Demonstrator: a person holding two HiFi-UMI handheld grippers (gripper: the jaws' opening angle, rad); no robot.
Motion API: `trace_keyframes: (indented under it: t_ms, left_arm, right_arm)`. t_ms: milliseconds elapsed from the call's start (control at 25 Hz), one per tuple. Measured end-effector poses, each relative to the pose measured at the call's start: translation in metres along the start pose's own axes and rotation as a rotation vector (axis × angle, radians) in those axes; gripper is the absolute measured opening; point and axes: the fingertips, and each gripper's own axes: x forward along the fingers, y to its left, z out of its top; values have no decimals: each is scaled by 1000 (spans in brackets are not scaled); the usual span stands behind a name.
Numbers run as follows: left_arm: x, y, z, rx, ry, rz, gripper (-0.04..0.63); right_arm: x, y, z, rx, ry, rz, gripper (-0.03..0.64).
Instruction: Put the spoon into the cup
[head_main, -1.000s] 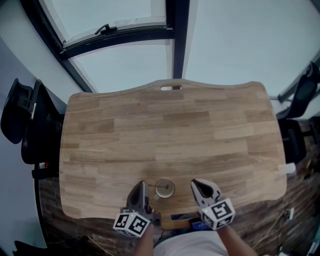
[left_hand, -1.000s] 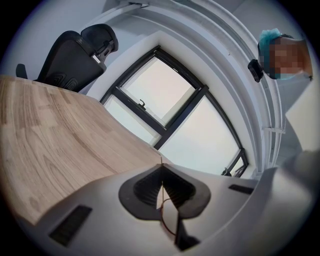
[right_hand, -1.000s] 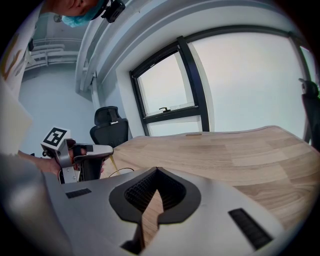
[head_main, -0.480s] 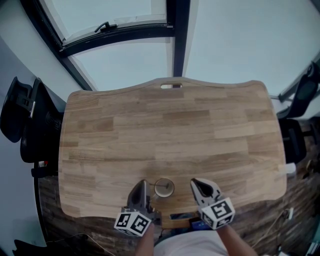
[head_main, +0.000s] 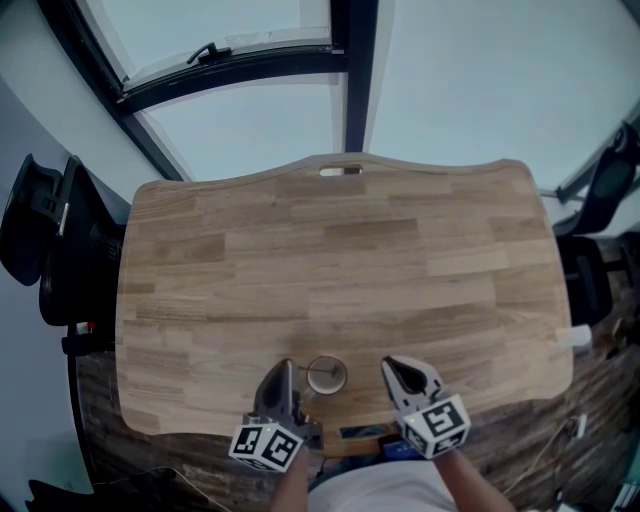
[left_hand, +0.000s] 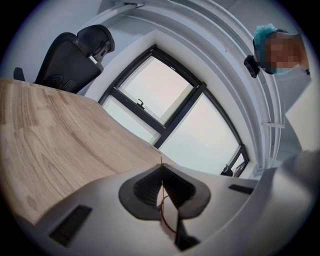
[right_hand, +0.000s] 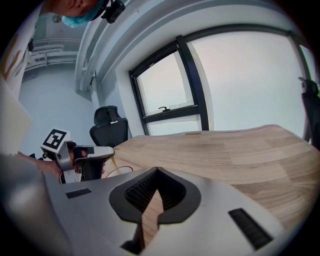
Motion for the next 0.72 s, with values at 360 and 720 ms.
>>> trace_keyframes:
  t_ms: [360,720]
  left_arm:
    - [1,1,-1,-13,3,5,2]
    - [2,3,-3,-2,-1,6,5]
  right_arm:
    - [3,1,0,5,4,7,-3]
    - [4,-1,2,-2,-3,9,-3]
